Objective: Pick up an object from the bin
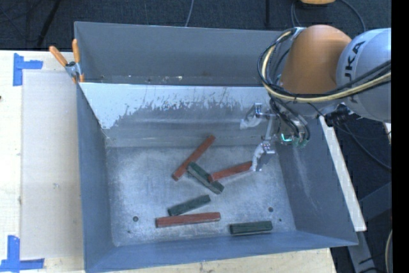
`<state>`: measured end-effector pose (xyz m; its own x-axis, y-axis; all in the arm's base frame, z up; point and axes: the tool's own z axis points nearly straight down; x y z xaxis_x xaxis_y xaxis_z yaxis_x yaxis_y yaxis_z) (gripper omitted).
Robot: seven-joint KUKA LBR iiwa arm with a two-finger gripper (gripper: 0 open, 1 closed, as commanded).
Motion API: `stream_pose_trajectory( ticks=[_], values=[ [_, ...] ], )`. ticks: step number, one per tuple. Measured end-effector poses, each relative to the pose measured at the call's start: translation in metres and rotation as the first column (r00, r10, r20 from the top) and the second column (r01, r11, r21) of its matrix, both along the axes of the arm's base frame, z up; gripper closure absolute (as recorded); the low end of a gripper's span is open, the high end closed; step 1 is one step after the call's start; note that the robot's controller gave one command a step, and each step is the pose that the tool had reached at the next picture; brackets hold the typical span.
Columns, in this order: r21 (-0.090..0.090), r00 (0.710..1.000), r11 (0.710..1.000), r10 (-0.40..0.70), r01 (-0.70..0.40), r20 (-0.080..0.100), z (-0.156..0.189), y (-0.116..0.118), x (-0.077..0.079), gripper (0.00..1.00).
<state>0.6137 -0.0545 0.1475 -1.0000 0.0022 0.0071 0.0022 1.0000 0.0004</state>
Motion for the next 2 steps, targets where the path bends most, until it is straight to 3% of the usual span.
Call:
stream_pose_trajectory(
  ticks=[1, 2],
  values=[
    [-0.001, 1.0, 1.0, 0.001, -0.001, 0.007, 0.004, 0.0, 0.002, 0.0],
    [-0.002, 0.998, 0.998, 0.059, -0.059, 0.022, -0.071, 0.006, 0.008, 1.0]
  ],
)
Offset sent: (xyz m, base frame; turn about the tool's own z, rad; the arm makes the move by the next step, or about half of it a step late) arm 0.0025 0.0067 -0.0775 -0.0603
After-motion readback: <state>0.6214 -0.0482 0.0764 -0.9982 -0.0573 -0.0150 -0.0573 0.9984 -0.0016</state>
